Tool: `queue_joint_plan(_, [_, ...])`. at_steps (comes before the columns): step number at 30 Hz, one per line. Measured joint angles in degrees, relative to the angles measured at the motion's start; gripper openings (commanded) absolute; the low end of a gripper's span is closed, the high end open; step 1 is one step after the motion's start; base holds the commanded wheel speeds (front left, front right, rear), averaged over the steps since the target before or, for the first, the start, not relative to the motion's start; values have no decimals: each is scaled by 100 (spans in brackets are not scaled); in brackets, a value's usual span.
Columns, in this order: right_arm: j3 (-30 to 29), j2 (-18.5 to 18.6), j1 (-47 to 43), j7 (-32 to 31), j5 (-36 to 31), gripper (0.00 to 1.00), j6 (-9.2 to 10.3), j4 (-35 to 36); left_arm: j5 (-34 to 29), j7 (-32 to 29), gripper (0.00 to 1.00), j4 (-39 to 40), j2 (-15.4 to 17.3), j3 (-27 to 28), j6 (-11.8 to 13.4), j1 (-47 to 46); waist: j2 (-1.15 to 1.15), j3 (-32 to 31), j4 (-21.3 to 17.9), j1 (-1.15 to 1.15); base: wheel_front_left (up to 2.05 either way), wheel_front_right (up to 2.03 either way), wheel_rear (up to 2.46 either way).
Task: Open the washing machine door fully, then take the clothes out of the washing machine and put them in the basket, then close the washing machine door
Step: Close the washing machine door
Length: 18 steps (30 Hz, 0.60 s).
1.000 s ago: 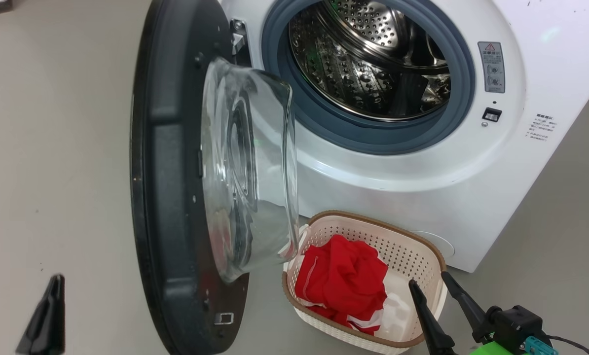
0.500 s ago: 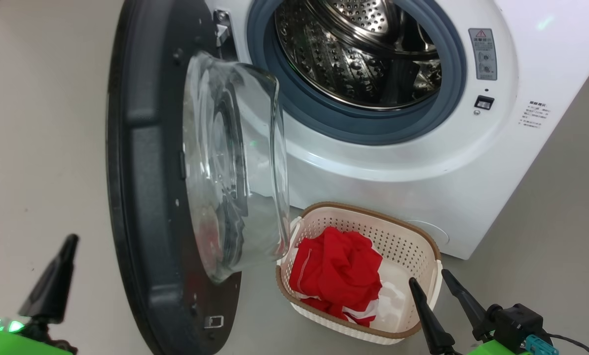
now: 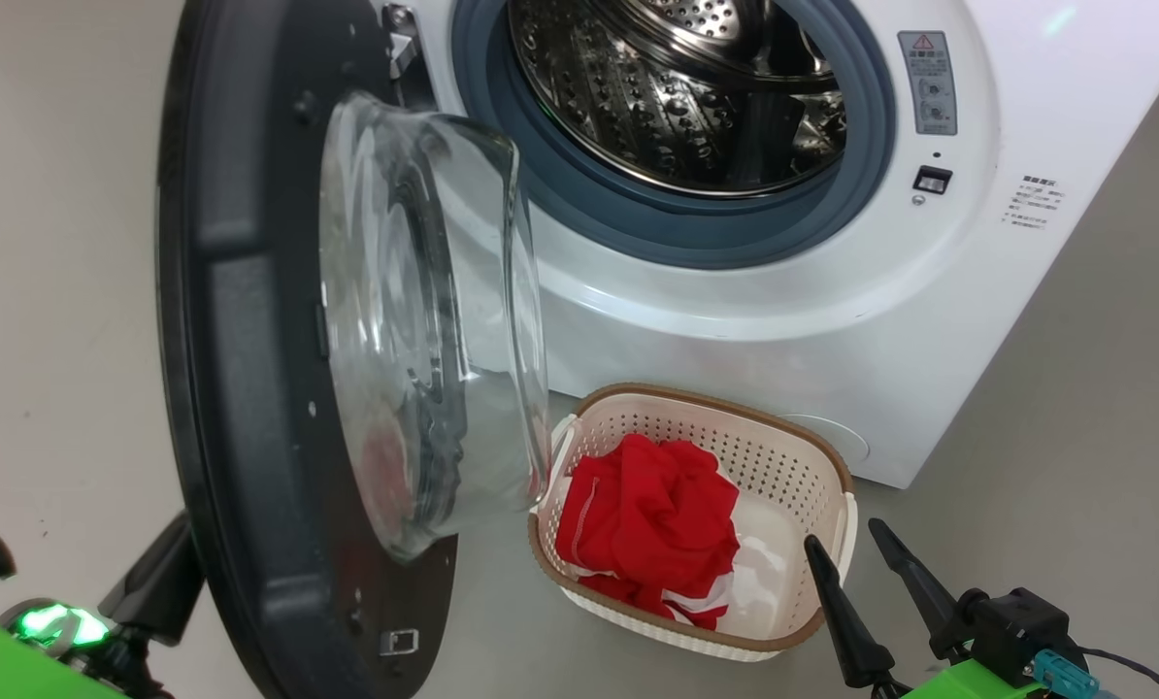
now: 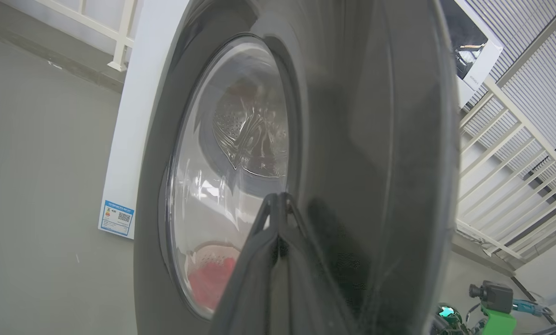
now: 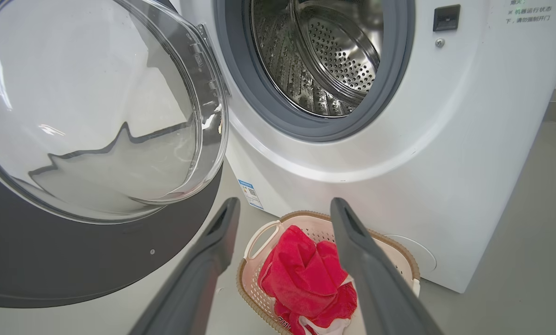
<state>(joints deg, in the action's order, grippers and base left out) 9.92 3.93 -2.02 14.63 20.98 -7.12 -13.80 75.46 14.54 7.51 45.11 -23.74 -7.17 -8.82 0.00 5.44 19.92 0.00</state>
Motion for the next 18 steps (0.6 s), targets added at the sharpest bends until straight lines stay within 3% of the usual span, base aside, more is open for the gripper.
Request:
queue_joint_plan(11, [-11,-8,1,0,-13,100,0,1,29,1,0,211,105,-524,9,-363,0,39,-180,0,0,0,0])
queue_joint_plan(18, [-20,-27,55,0,-38,100,0,13,-62,1,0,265,-22,-1065,10,-837,0,83,-319,0,0,0,0])
